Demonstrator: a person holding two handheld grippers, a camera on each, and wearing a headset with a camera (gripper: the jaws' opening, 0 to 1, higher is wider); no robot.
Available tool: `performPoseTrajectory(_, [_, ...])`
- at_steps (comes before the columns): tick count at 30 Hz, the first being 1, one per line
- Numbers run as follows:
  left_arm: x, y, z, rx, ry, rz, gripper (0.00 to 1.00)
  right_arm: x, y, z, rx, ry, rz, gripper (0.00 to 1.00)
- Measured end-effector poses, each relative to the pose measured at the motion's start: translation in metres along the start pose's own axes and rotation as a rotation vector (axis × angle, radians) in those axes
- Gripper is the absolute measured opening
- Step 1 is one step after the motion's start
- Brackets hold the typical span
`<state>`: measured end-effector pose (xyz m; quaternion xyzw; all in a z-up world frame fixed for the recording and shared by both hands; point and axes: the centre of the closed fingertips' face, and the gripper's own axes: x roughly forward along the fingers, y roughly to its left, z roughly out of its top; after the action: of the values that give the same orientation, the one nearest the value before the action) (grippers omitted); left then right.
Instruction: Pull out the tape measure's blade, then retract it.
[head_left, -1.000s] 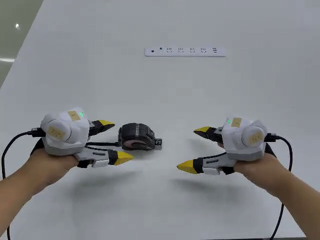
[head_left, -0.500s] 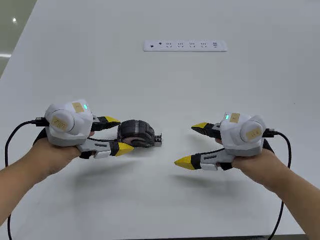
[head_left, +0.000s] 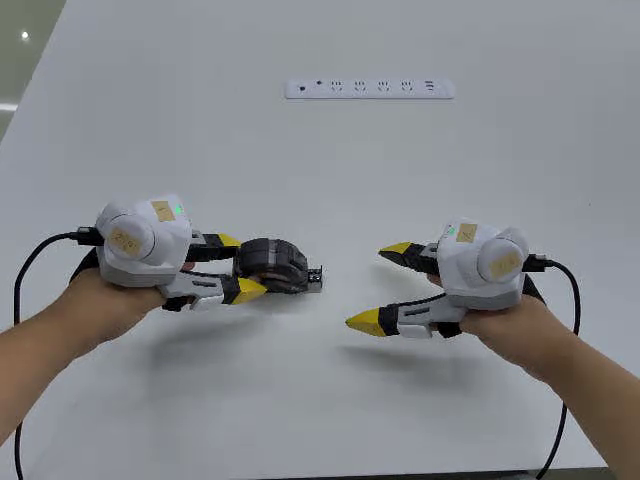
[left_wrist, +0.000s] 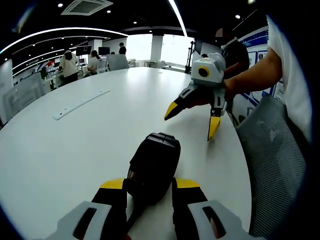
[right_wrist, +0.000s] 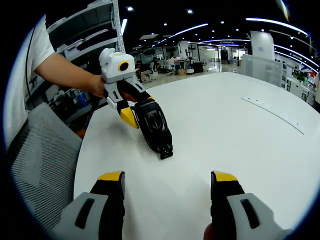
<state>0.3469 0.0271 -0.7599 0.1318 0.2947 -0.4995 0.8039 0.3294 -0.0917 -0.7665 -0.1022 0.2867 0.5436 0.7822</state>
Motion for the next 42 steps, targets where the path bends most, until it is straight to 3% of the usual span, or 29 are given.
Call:
performPoseTrajectory(10, [0.002, 0.000, -0.002, 0.028, 0.014, -0.004, 0.31, 0.002, -0.001, 0.001, -0.009, -0.001, 0.007, 0.64])
performPoseTrajectory(18, [0.002, 0.000, -0.002, 0.029, 0.023, -0.006, 0.30, 0.010, -0.003, 0.003, -0.058, 0.003, 0.007, 0.54])
performPoseTrajectory(25, [0.002, 0.000, -0.002, 0.025, 0.033, -0.011, 0.30, 0.021, -0.001, 0.003, -0.086, 0.016, 0.034, 0.47])
performPoseTrajectory(28, [0.002, 0.000, -0.002, 0.022, 0.037, -0.012, 0.29, 0.025, 0.003, 0.008, -0.062, -0.009, 0.074, 0.44])
performPoseTrajectory(42, [0.002, 0.001, -0.002, 0.024, 0.043, -0.018, 0.29, 0.041, 0.001, 0.012, -0.135, -0.001, 0.095, 0.29])
